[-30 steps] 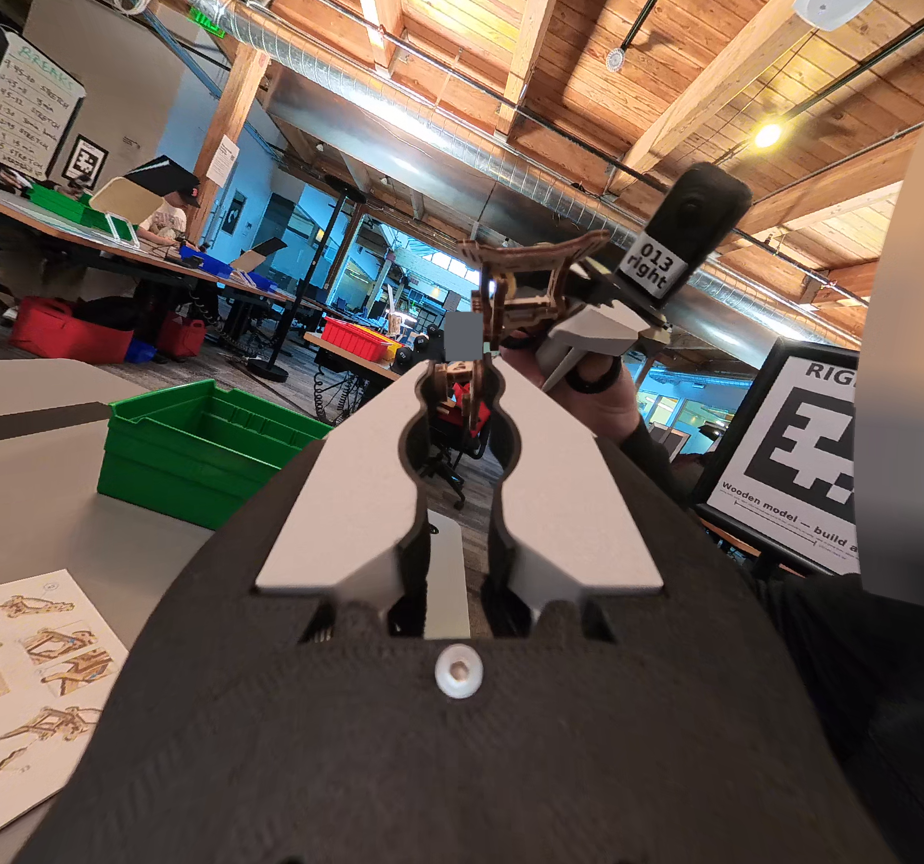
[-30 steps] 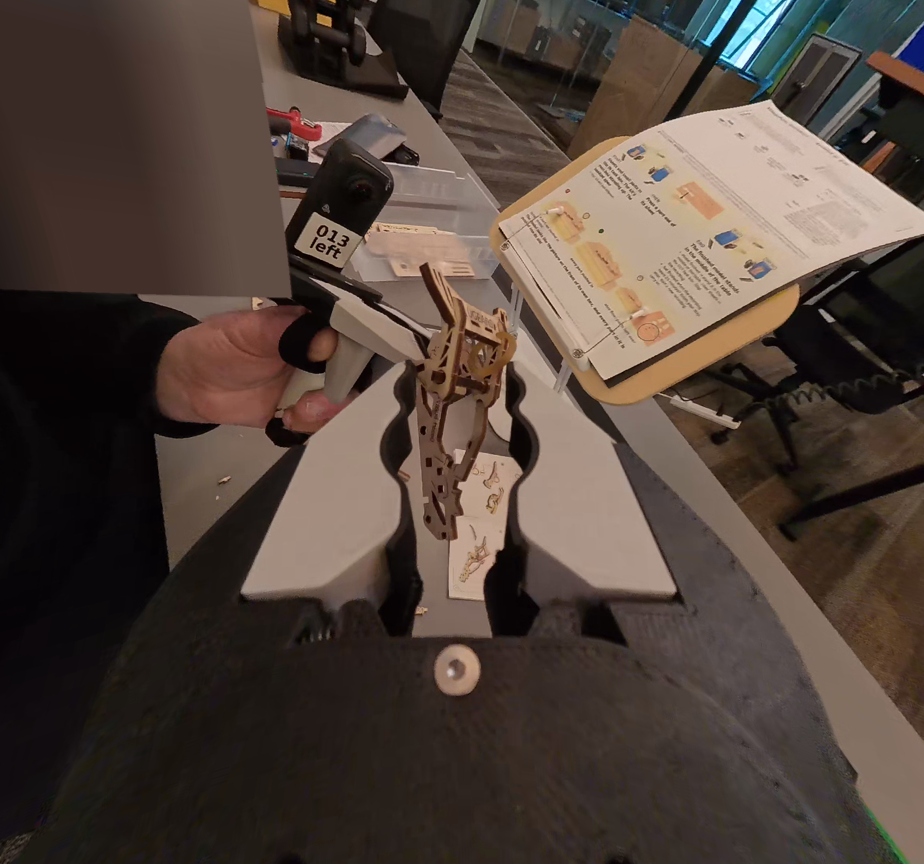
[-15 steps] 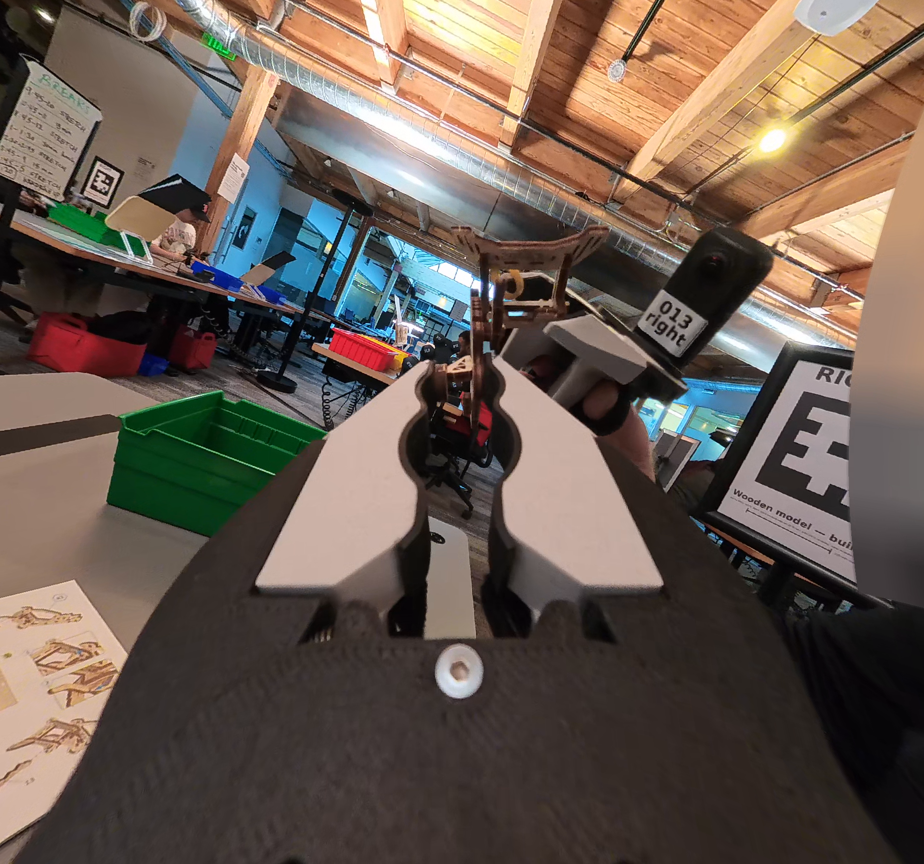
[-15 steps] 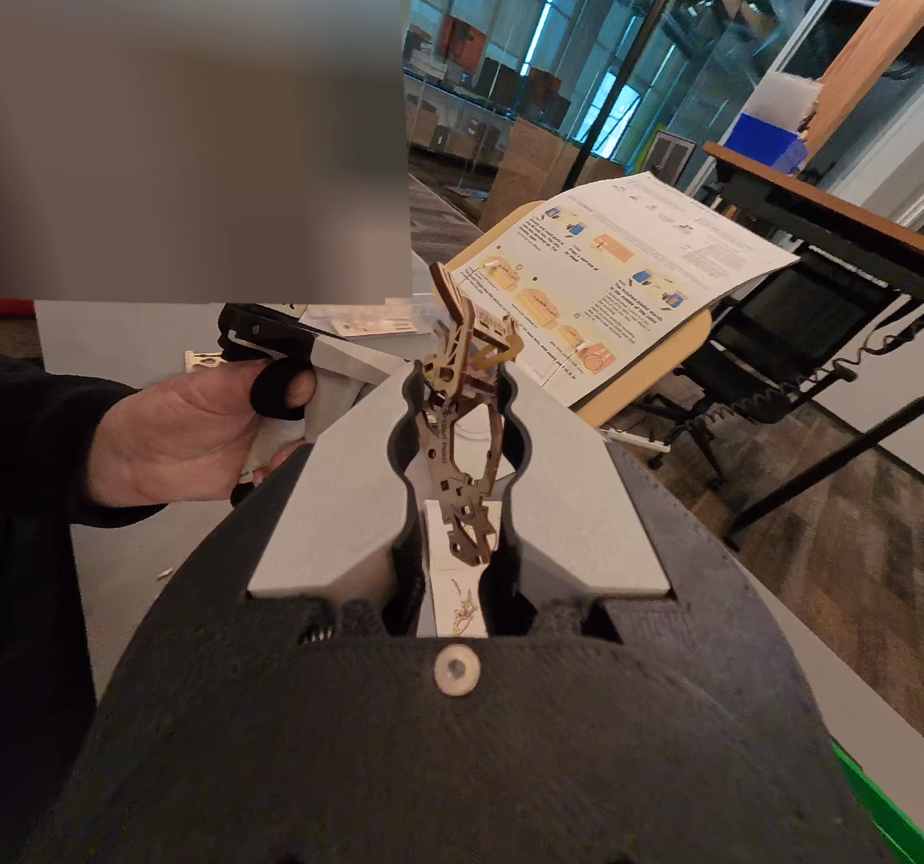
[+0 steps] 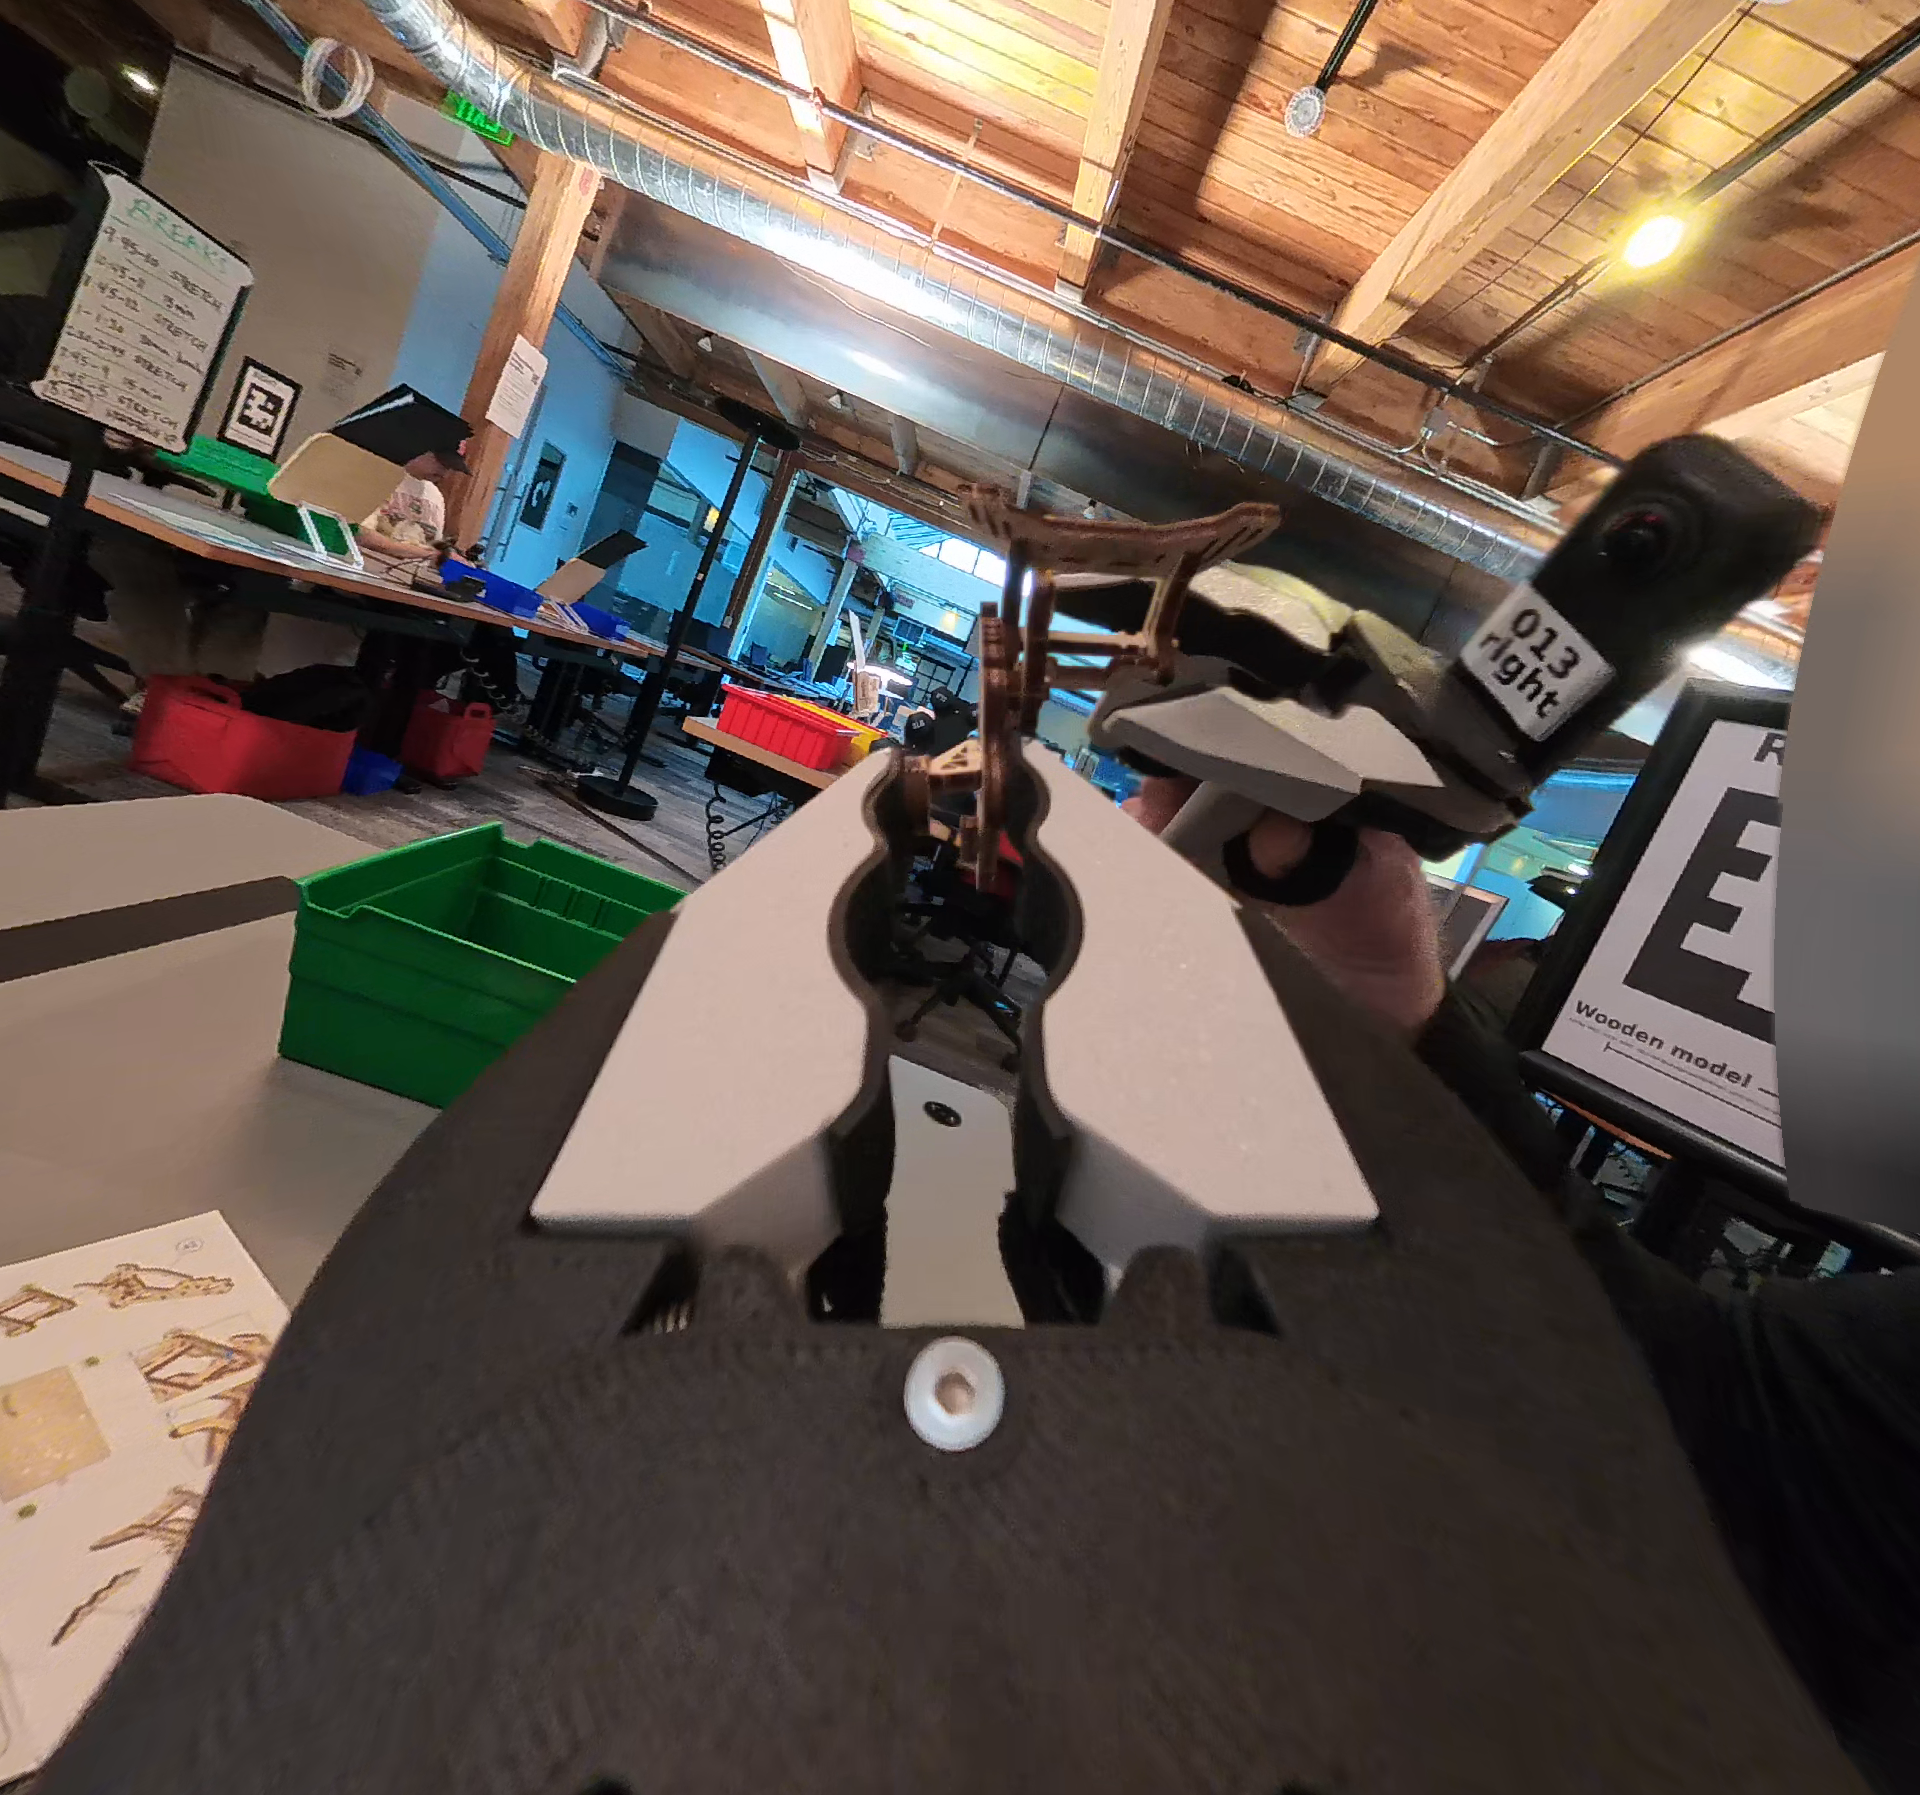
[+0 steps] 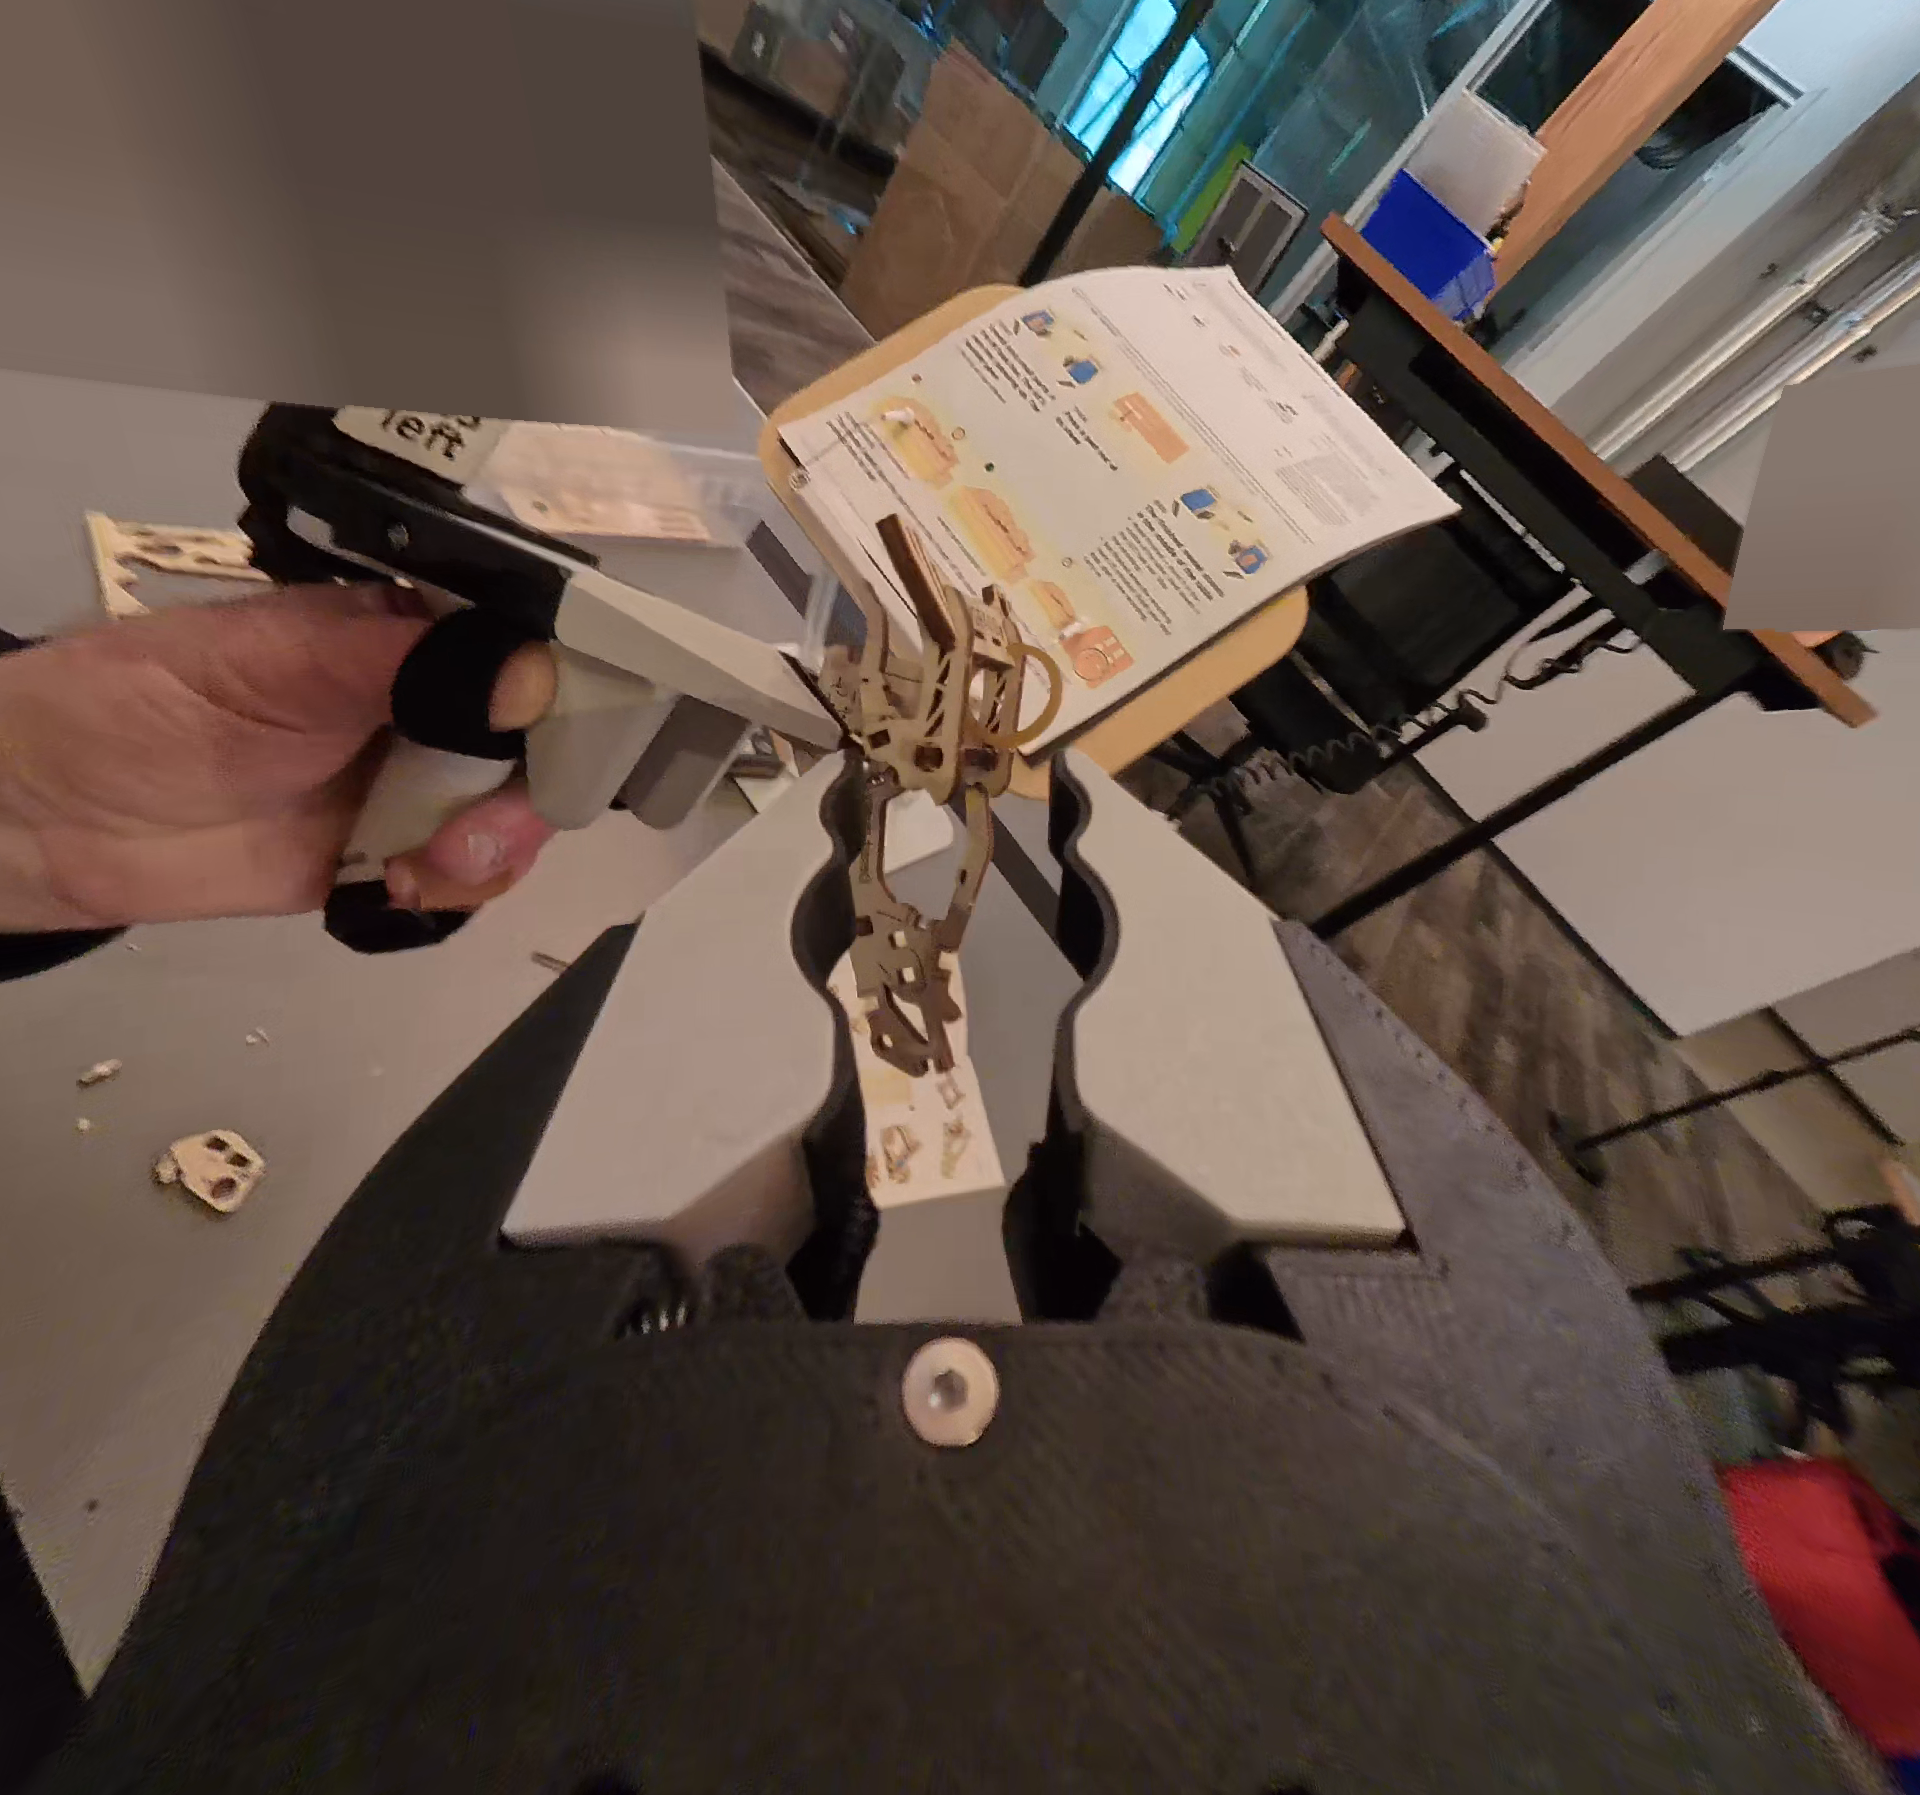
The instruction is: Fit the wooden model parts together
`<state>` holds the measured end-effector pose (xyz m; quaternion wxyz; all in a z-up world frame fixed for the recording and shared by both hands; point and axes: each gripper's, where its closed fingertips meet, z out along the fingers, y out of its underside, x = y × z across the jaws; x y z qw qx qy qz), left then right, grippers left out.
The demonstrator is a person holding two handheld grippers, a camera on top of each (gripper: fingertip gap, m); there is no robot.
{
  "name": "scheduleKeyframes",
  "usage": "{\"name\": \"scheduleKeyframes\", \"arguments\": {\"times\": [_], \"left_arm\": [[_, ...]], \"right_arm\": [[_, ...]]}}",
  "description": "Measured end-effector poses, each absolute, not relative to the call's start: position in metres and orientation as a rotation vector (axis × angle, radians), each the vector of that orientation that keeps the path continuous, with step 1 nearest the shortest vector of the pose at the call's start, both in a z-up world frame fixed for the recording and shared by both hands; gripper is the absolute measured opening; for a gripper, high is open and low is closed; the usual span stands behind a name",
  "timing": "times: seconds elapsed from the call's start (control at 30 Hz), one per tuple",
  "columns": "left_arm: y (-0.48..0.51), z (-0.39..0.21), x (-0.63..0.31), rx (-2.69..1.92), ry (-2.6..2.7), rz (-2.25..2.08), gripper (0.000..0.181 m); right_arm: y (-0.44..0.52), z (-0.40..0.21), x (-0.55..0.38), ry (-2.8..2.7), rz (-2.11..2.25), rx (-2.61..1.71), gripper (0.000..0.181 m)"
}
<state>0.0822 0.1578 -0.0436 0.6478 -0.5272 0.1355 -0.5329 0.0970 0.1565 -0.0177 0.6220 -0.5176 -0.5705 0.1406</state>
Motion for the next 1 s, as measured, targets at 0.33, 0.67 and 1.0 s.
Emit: {"name": "scheduleKeyframes", "arguments": {"times": [0.33,0.67,1.0], "left_arm": [[0.158,-0.043,0.082,-1.212,0.33,-1.118,0.016],[0.16,-0.036,0.077,-1.193,0.307,-1.104,0.015],[0.166,-0.032,0.072,-1.18,0.295,-1.046,0.015]], "right_arm": [[0.151,-0.016,0.097,-1.326,0.128,-1.196,0.015],[0.156,-0.008,0.092,-1.093,0.297,-1.239,0.014],[0.162,-0.003,0.083,-1.0,0.261,-1.233,0.014]]}}
